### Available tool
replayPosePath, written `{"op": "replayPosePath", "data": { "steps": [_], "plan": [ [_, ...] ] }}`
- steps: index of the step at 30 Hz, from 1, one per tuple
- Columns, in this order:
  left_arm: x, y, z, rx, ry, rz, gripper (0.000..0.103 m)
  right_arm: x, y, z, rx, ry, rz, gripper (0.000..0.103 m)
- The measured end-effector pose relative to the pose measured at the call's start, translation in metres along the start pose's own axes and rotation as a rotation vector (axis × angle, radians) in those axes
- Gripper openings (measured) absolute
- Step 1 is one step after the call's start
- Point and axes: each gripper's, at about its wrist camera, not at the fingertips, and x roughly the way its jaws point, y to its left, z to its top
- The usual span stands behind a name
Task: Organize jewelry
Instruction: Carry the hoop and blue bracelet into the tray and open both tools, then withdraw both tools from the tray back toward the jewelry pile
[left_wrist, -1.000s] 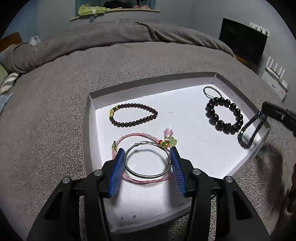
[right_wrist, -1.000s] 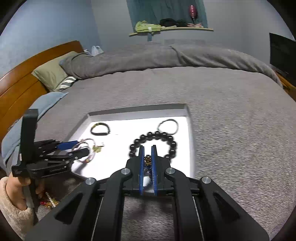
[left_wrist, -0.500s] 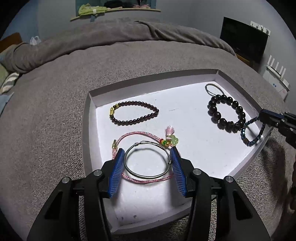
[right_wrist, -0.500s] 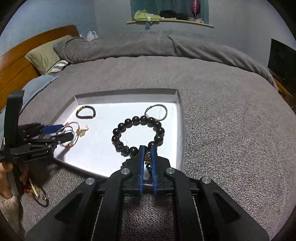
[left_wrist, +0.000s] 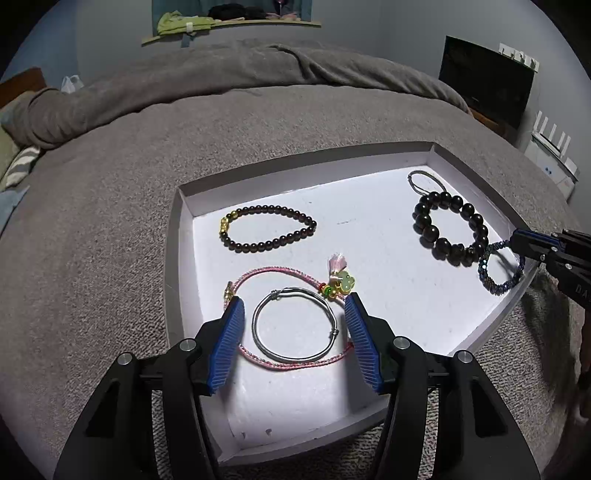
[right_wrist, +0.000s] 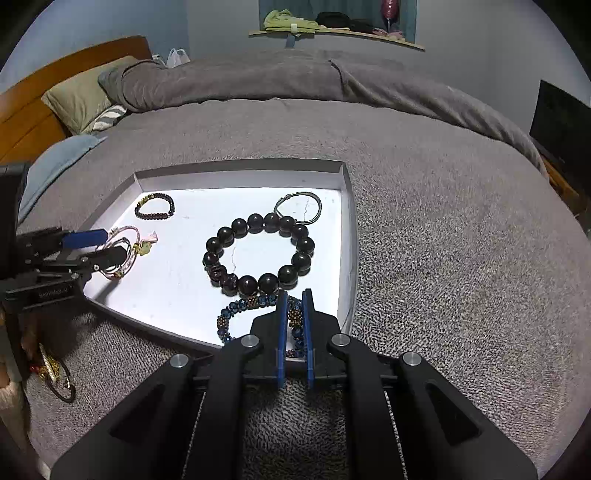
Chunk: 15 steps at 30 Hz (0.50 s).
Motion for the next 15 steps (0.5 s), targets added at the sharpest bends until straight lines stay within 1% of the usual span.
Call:
{"op": "replayPosePath", "data": {
  "steps": [1,3,4,5,6,7,9,10,11,12,13,14,15],
  "plan": [
    [0.000,0.000,0.000,0.000,0.000,0.001,0.058,0.000,-0.001,0.000,0.008,0.001,0.008,0.009],
    [-0.001,0.000,0.000,0.001,-0.002,0.002,0.059,-0.001,-0.002,0.001,0.024,-0.003,0.029,0.015],
    [-0.001,0.000,0.000,0.001,-0.006,0.003,0.059,-0.002,-0.002,0.001,0.026,-0.006,0.032,0.024],
    [-0.002,0.000,0.000,0.000,-0.012,0.007,0.061,-0.004,-0.002,0.002,0.025,-0.014,0.032,0.029],
    [-0.005,0.000,0.001,-0.002,-0.023,0.015,0.064,-0.005,-0.001,0.002,0.021,-0.019,0.028,0.030],
    [-0.008,0.001,0.002,-0.004,-0.037,0.020,0.069,-0.006,0.001,0.002,0.015,-0.024,0.023,0.030],
    [-0.016,0.000,0.004,-0.008,-0.072,0.014,0.069,-0.009,0.002,0.003,0.016,-0.037,0.025,0.033],
    [-0.020,-0.001,0.005,-0.010,-0.087,0.008,0.070,-0.012,0.002,0.004,0.025,-0.051,0.028,0.042],
    [-0.025,-0.003,0.006,-0.013,-0.105,0.002,0.070,-0.015,0.002,0.004,0.032,-0.065,0.028,0.057],
    [-0.031,-0.004,0.007,-0.016,-0.128,0.000,0.070,-0.017,0.001,0.005,0.040,-0.080,0.026,0.064],
    [-0.035,-0.005,0.007,-0.018,-0.142,0.002,0.071,-0.021,0.001,0.006,0.051,-0.105,0.021,0.076],
    [-0.039,-0.006,0.008,-0.020,-0.160,0.008,0.073,-0.024,0.000,0.006,0.056,-0.126,0.015,0.083],
    [-0.044,-0.007,0.009,-0.025,-0.181,0.018,0.077,-0.026,0.001,0.007,0.059,-0.134,0.011,0.086]
  ]
}}
